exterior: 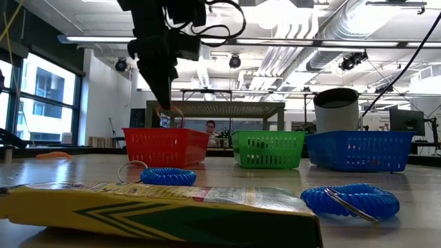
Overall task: Pick & Place Office Desk Supplies
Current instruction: Put the middle orange rubber band into the red bin, then put the right blue spring keychain into the blue bin
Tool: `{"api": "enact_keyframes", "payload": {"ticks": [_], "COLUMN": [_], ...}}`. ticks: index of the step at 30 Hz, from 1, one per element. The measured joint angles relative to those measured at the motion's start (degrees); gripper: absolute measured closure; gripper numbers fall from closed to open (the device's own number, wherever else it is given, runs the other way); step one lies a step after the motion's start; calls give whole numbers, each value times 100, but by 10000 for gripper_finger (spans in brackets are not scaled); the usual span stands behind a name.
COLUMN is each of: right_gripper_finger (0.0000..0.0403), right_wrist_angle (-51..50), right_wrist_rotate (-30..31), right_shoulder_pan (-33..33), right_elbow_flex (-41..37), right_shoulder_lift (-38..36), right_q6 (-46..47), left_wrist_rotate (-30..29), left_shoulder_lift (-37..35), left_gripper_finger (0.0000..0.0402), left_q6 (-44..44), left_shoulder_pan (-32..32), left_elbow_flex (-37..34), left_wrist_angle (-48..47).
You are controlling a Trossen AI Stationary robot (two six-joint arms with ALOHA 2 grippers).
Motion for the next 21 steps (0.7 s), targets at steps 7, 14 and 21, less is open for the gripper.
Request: {"api": "enact_keyframes", "payload": {"ticks": [7,14,21], "right_gripper_finger": [219,219,219], "right_wrist_angle": [2,-2,-1], "right_wrist_rotate": [0,-77,-175], "right_shoulder_pan": [0,-2,0], "right_elbow_flex": [0,0,0], "right_shoulder_lift": [0,0,0], "right_q6": [11,-11,-175], "left_wrist_rotate": [-128,-561,-557], "left_shoulder_lift": [111,32,-462], "left_gripper_finger": [289,222,219], "left_q6": [-116,-265,-291], "left_shoulder_pan": [-23,-136,-970], "left_elbow_flex": [-6,5,51], "left_wrist_angle": [28,-30,-72]}}
